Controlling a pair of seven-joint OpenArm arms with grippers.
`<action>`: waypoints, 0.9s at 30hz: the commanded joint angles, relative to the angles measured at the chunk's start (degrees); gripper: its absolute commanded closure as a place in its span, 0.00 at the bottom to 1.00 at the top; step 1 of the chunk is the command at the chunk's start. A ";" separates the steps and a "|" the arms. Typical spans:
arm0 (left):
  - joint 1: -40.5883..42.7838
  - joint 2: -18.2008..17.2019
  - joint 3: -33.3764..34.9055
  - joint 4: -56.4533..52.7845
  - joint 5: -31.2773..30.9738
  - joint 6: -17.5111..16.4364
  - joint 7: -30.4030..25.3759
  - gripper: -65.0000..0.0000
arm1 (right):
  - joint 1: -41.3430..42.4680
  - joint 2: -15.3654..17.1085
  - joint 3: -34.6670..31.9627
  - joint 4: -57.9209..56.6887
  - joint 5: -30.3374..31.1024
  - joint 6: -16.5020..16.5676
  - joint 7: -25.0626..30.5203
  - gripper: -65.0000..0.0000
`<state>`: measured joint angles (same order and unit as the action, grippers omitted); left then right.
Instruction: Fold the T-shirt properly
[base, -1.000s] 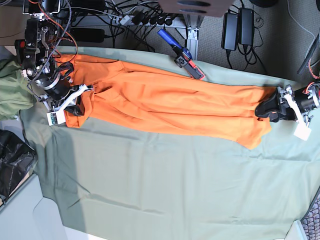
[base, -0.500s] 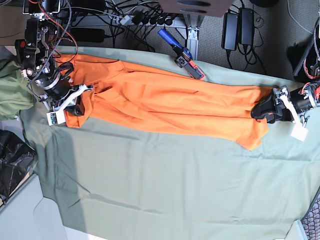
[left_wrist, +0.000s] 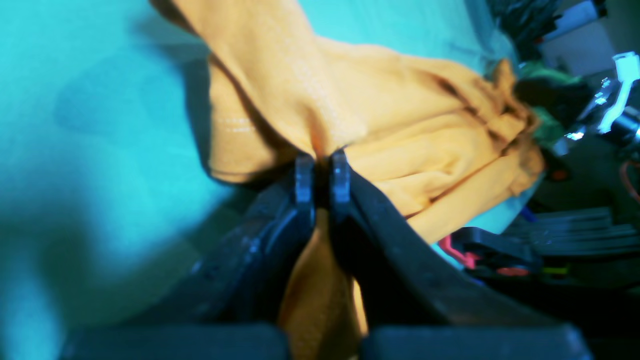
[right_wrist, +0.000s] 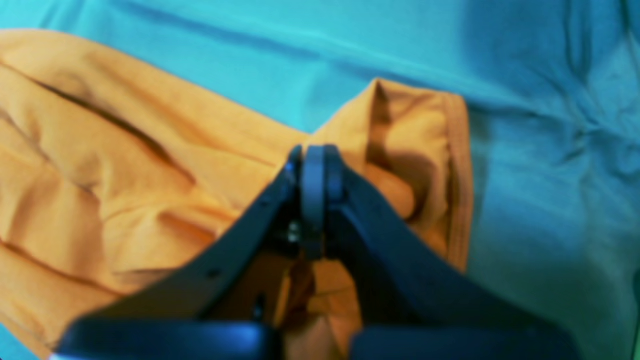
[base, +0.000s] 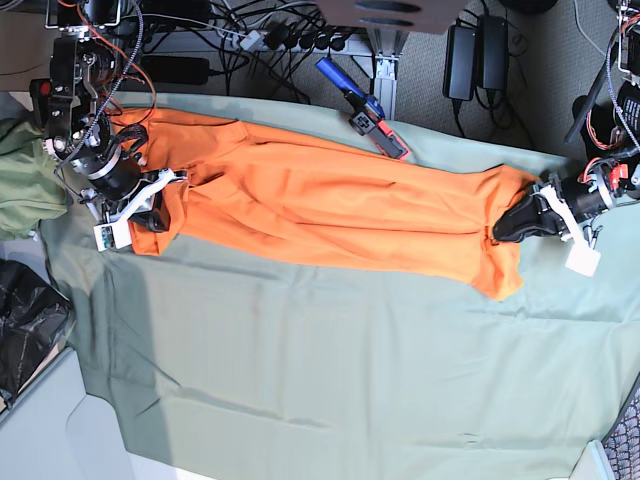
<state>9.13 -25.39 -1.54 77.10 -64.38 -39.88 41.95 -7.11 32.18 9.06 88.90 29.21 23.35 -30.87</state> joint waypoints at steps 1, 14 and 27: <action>-0.76 -0.79 -0.44 0.94 -0.13 -0.12 -1.07 1.00 | 0.57 0.96 0.72 0.76 0.83 6.47 1.29 1.00; 0.22 -0.11 -2.99 12.98 2.71 -0.12 0.50 1.00 | 0.59 0.96 0.72 0.76 0.83 6.47 1.33 1.00; -3.34 11.17 15.30 25.77 31.87 8.02 -2.34 1.00 | 0.57 0.96 0.72 0.76 0.83 6.47 1.33 1.00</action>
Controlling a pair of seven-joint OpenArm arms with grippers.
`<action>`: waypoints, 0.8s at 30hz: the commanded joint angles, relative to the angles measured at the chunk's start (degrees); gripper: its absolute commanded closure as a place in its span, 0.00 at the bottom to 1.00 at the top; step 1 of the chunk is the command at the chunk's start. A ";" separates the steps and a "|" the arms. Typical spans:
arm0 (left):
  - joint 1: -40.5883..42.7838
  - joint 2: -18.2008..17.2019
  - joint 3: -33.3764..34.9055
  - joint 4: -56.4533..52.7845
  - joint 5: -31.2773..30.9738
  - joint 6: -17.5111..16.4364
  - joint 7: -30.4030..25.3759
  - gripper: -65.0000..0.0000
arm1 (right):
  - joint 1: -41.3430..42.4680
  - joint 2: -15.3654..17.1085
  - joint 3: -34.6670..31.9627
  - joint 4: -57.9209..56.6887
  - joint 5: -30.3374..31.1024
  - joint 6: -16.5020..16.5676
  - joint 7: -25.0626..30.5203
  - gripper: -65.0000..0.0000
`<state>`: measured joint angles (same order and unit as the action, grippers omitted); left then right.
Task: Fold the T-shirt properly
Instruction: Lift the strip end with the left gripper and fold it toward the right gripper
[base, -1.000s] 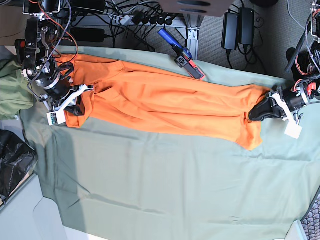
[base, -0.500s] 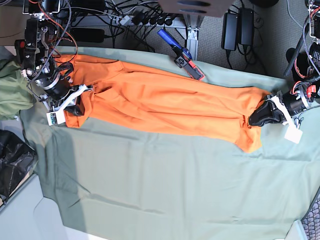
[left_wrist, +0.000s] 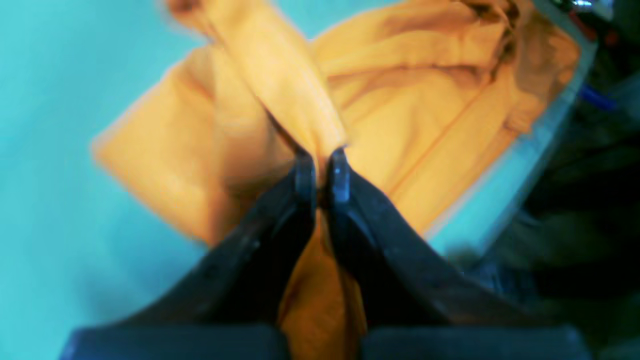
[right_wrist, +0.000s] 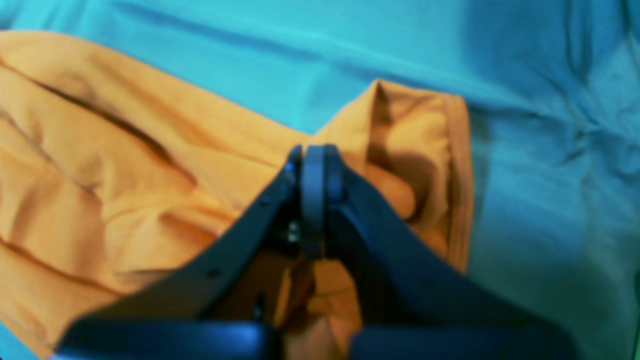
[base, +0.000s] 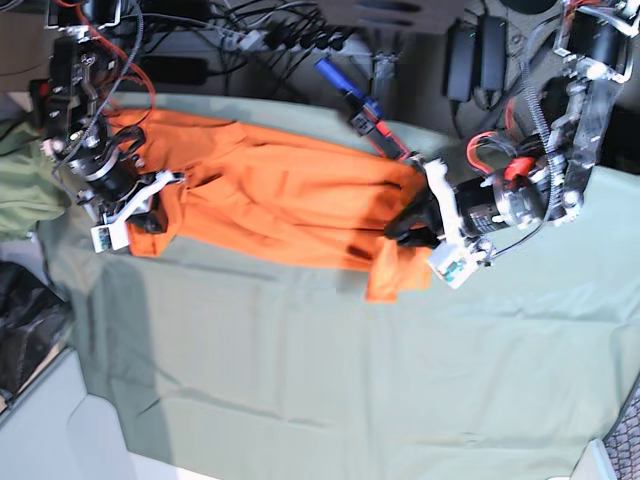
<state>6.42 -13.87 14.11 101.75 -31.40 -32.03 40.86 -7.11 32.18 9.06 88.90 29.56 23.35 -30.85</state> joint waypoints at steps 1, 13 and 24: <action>-1.31 0.57 1.42 1.25 1.62 1.64 -1.27 1.00 | 0.57 0.96 0.72 0.76 0.46 6.47 1.29 1.00; -4.63 7.21 18.08 0.52 21.24 9.14 -1.70 1.00 | 0.59 0.96 0.72 0.76 0.48 6.47 1.49 1.00; -5.81 9.73 21.07 -4.76 23.52 9.14 -5.84 1.00 | 0.59 0.96 0.72 0.76 1.64 6.47 1.49 1.00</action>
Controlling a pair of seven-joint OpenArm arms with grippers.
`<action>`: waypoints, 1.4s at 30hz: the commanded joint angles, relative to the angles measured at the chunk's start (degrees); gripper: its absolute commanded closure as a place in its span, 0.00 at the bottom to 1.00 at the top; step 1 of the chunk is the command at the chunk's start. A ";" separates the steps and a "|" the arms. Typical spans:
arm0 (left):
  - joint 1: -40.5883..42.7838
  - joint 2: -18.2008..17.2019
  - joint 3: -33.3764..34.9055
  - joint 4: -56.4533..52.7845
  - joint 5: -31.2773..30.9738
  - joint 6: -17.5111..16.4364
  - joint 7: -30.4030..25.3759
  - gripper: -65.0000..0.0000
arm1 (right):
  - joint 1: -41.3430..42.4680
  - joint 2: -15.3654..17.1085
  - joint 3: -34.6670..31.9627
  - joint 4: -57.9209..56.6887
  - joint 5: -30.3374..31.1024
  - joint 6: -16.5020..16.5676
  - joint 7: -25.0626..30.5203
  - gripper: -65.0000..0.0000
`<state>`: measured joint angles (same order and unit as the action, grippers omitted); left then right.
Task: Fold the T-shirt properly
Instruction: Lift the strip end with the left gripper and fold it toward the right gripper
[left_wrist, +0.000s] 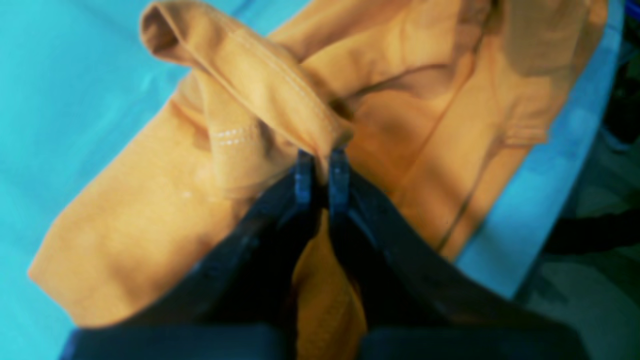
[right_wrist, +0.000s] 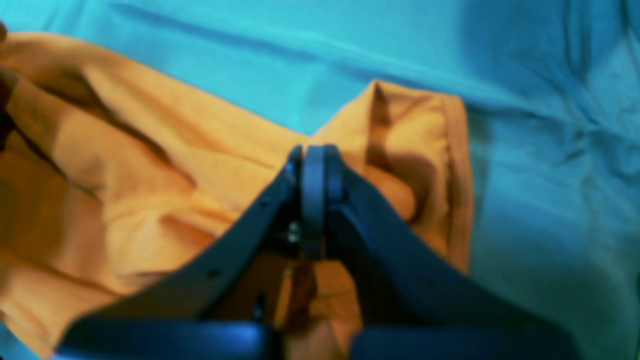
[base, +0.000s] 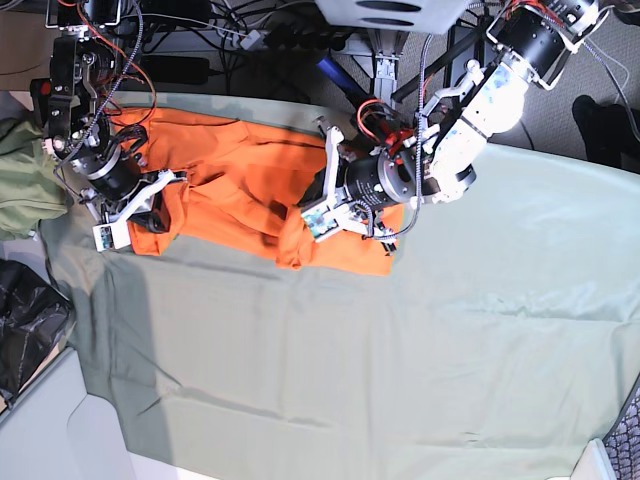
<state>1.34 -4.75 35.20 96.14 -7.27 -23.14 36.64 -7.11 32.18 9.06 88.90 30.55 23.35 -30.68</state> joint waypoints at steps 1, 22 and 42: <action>-0.87 0.85 -0.02 0.44 -0.61 0.22 -1.90 0.94 | 0.59 0.96 0.72 0.76 0.79 6.47 1.31 1.00; -1.29 10.93 -0.07 -0.42 -12.13 -0.09 -1.92 0.44 | 0.59 0.96 0.72 0.76 1.01 6.47 1.31 1.00; -0.09 8.09 -7.82 -8.83 -6.47 -5.40 -6.69 1.00 | 0.57 0.96 0.72 0.76 1.62 6.47 1.27 1.00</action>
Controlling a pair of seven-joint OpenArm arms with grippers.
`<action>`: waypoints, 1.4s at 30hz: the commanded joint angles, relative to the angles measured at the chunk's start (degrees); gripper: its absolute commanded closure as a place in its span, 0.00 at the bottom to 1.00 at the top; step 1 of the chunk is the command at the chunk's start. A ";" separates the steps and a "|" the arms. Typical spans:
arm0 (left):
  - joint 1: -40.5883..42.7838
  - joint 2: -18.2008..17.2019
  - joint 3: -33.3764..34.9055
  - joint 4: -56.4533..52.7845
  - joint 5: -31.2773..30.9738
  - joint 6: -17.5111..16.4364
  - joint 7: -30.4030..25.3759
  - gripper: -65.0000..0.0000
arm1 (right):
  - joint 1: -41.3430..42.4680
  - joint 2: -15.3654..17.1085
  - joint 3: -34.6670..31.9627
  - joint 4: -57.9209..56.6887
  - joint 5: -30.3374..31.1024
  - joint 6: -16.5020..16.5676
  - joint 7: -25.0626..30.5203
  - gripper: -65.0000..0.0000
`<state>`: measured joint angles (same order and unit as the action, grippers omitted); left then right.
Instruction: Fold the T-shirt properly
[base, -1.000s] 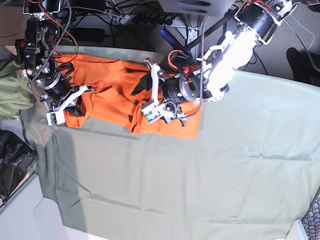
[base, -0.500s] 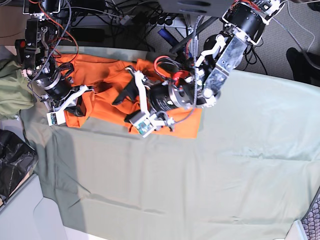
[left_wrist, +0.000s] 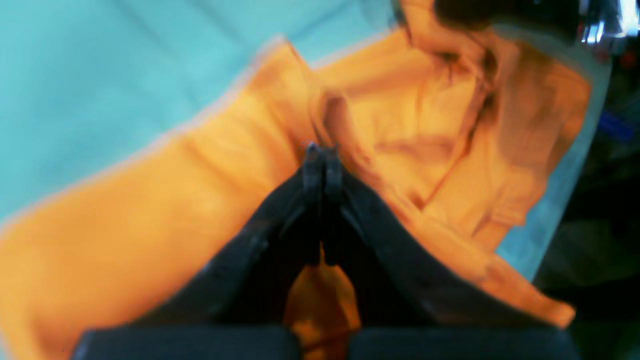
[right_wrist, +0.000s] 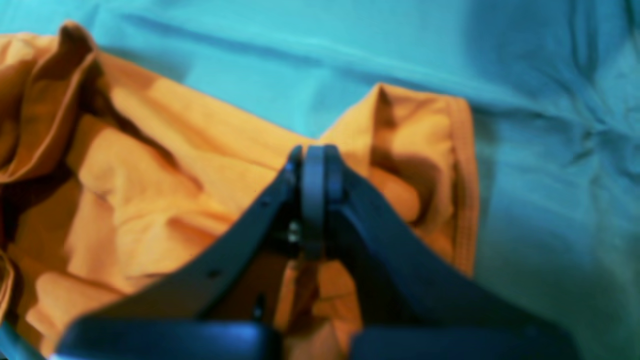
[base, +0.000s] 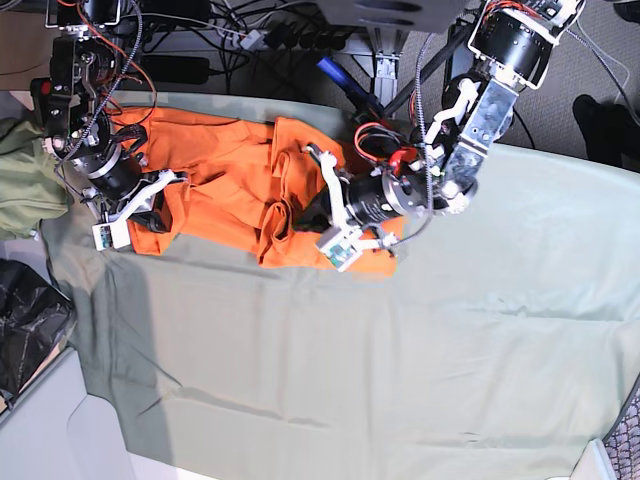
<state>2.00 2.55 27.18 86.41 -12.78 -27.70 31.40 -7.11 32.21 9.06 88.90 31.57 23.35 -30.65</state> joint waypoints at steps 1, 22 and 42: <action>-0.94 1.40 1.31 -0.61 0.04 -0.83 -2.03 1.00 | 0.59 0.94 0.74 0.76 0.59 6.47 1.25 1.00; -3.45 3.04 3.61 8.76 -3.08 -1.68 6.99 1.00 | 0.59 0.96 10.36 5.79 9.60 6.54 -2.56 1.00; -2.45 -9.94 3.50 9.42 -4.61 -2.12 6.10 1.00 | -9.18 6.05 22.69 -4.48 19.02 6.73 -10.99 0.43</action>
<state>0.32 -7.64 30.70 94.83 -16.56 -29.21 38.98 -16.38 36.53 31.11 83.68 49.80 23.35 -42.48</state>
